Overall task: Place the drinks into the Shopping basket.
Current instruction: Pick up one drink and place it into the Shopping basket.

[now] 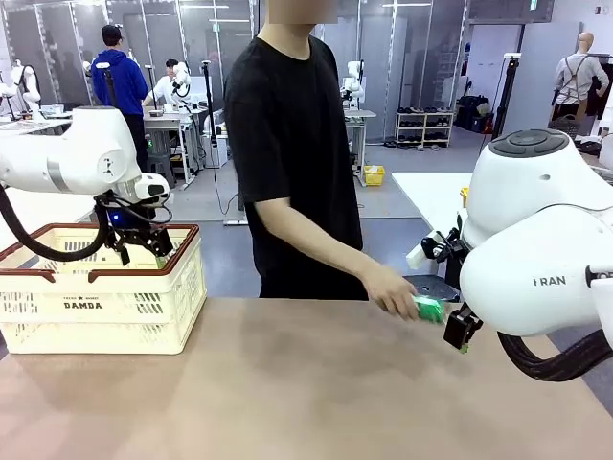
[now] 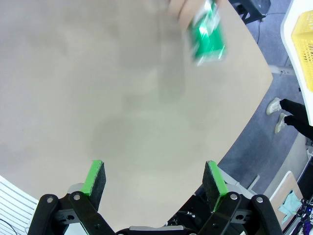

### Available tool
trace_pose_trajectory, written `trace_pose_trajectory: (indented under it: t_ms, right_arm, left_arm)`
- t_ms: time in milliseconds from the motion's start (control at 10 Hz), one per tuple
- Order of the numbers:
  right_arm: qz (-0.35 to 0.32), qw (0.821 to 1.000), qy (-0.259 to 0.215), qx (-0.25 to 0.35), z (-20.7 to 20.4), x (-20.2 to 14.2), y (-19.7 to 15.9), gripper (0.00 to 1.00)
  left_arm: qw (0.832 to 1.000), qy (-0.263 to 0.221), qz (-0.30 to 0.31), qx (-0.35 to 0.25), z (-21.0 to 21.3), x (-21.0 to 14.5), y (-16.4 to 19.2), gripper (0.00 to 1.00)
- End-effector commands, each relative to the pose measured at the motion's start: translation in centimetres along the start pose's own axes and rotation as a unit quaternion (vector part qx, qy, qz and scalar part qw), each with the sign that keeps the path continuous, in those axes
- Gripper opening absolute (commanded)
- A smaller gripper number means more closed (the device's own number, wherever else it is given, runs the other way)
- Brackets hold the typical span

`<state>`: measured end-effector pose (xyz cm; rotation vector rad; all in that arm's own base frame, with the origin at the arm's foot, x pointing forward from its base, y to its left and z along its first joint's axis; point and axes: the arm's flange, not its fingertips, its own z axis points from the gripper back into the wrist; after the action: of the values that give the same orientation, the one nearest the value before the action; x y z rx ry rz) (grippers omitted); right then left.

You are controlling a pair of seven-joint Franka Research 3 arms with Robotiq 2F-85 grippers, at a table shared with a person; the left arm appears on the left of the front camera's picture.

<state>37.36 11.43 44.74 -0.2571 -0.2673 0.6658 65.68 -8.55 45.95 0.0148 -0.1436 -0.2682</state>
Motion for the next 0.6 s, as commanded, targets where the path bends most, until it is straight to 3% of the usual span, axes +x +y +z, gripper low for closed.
trace_pose_trajectory:
  t_ms: [0,200,500]
  right_arm:
    - [0.003,1.000,0.000,0.001,0.0,-0.1,-0.1,1.00]
    - [0.003,1.000,0.000,0.001,0.0,-0.1,-0.1,1.00]
    - [0.003,1.000,0.000,0.001,0.0,-0.1,-0.1,1.00]
  left_arm:
    - [1.000,-0.001,0.004,0.023,2.5,-0.7,0.0,1.00]
    - [0.998,-0.032,-0.009,0.044,5.9,-2.1,-0.8,1.00]
    - [0.989,-0.063,-0.124,0.044,9.6,-8.1,-4.3,1.00]
